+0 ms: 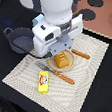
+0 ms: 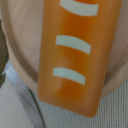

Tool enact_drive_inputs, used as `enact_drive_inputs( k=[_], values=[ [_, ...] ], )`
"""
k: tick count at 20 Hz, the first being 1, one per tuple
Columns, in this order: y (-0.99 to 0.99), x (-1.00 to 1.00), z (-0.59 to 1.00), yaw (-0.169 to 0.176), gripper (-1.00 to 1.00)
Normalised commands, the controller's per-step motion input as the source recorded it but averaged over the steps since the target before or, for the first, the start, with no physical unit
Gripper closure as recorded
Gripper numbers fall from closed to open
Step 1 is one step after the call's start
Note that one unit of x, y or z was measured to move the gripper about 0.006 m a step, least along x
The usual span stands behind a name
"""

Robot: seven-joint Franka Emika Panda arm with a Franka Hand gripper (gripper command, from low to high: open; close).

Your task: Interact with the objects in diverse but meaningful ways.

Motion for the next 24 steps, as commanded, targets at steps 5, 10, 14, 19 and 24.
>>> enact_drive_inputs(
  k=[5,10,14,19,24],
  values=[
    [0.06,0.45,0.01,-0.014,-1.0],
    [0.13,0.59,0.03,-0.032,-1.0],
    [0.14,0.64,0.0,-0.029,-1.0],
    [0.15,0.65,0.0,-0.026,-1.0],
    [0.12,0.55,0.0,-0.025,-1.0]
  ],
)
